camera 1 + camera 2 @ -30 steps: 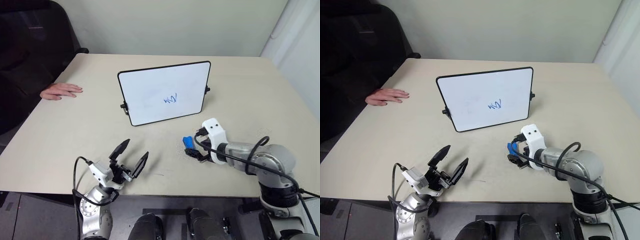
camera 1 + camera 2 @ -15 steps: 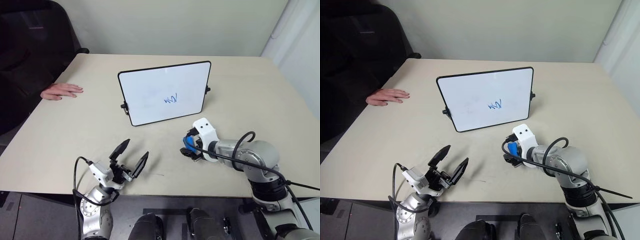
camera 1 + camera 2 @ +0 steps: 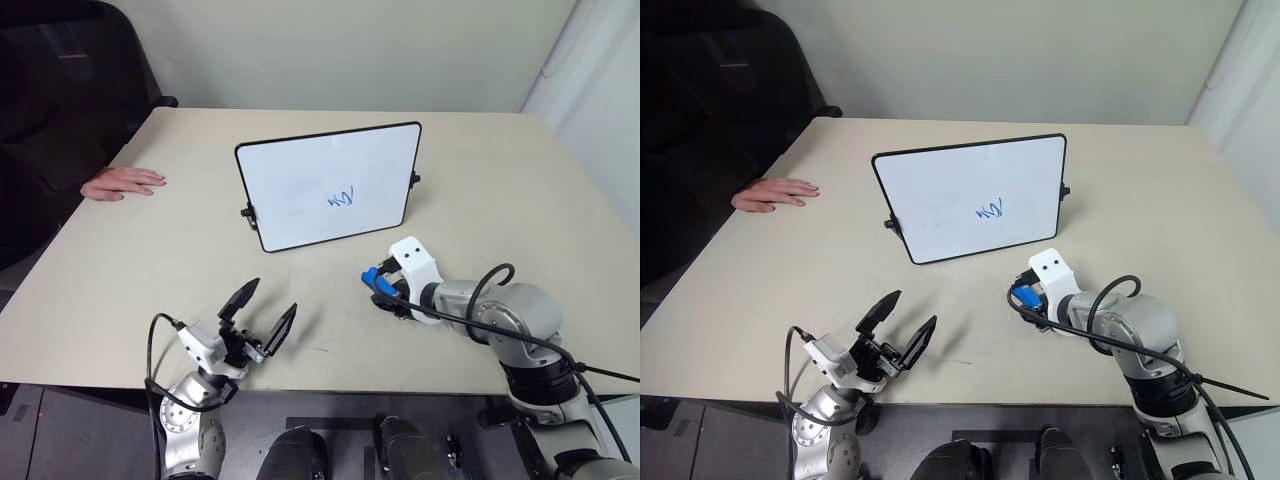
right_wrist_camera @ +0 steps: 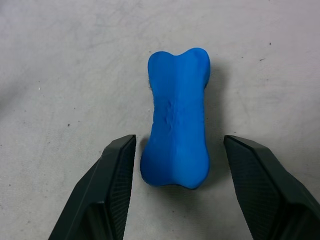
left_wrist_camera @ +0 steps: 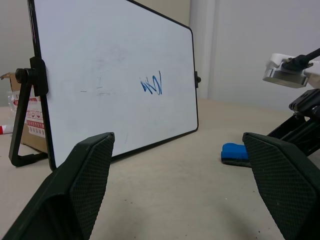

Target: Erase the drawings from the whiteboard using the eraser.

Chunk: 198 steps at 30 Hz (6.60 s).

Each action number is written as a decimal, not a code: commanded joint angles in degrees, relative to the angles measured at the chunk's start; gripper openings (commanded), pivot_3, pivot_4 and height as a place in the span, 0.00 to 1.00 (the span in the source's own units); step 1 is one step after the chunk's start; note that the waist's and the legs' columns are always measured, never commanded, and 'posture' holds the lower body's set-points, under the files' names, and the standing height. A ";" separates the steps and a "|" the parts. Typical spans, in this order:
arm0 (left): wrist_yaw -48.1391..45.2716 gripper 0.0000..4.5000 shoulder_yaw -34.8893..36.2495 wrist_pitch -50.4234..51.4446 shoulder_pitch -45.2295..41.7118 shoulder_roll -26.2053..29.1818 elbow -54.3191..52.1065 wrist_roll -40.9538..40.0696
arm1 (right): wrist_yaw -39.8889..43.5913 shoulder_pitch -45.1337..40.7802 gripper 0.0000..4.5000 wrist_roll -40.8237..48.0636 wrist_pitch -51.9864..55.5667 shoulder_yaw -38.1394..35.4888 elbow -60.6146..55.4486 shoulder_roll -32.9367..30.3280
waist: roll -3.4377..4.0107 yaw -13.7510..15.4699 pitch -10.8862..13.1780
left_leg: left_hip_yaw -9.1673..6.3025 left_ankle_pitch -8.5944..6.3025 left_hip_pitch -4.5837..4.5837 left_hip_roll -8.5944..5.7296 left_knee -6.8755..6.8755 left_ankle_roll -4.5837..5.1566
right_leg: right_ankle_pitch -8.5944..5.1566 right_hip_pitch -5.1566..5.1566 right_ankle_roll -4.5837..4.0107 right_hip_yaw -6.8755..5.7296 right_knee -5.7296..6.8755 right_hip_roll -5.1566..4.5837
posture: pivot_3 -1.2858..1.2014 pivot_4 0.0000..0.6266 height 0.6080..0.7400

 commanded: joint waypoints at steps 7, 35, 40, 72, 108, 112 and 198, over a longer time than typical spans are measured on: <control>-0.35 1.00 -0.35 1.00 0.66 -0.15 1.44 -0.72 | 2.16 0.78 0.21 -2.06 -1.53 0.59 -2.79 -1.05 | 0.00 -0.01 0.00 | -0.02 -0.01 0.00 0.00 0.00 -0.02 | 0.00 -0.01 0.00 0.00 0.00 0.00 | 0.52 0.24 0.99; 0.30 1.00 0.68 0.07 -1.27 0.07 4.15 0.05 | -2.52 -16.69 0.07 -16.51 -34.21 -4.89 23.65 15.08 | 0.22 0.04 0.01 | -0.06 0.30 -0.15 0.02 -0.19 -0.21 | 0.22 -0.31 -0.31 0.01 0.09 0.00 | 0.52 0.24 0.99; 0.47 1.00 0.64 -0.06 -1.15 0.04 4.03 0.12 | -4.31 -19.40 0.07 -20.59 -35.31 -4.21 31.36 16.30 | 0.24 0.06 0.01 | -0.07 0.33 -0.21 0.02 -0.25 -0.28 | 0.36 -0.41 -0.52 0.00 0.10 0.00 | 0.52 0.24 0.99; 0.50 1.00 1.33 -0.01 -1.20 0.27 4.38 -0.13 | -1.94 -22.05 0.07 -23.99 -34.37 -6.22 31.37 20.03 | 0.27 -0.29 0.03 | -0.03 0.28 -0.30 0.02 -0.26 -0.49 | 0.40 -0.56 -0.59 0.00 0.12 0.01 | 0.52 0.24 0.99; 0.18 1.00 1.67 0.00 -1.65 0.34 4.90 -0.31 | -1.42 -22.01 0.07 -28.01 -31.48 -1.95 30.50 21.91 | 0.29 -0.37 0.04 | -0.03 0.33 -0.29 0.03 -0.26 -0.56 | 0.43 -0.63 -0.61 0.00 0.22 0.02 | 0.52 0.24 0.99; 0.11 1.00 1.80 0.05 -1.61 0.42 4.83 -0.39 | 0.18 -21.97 0.07 -27.18 -31.93 -0.63 28.97 22.90 | 0.29 -0.41 0.04 | -0.03 0.34 -0.29 0.03 -0.27 -0.56 | 0.43 -0.65 -0.61 0.00 0.23 0.02 | 0.52 0.24 0.99; 0.26 1.00 1.45 -0.35 -1.43 -0.15 4.10 0.43 | 1.27 -30.02 0.07 -28.58 -32.36 1.93 37.22 28.44 | 0.36 -0.79 0.18 | 0.16 0.10 -0.59 -0.05 0.04 -0.96 | 1.26 -1.28 -0.63 -0.11 0.03 -0.12 | 0.52 0.24 0.99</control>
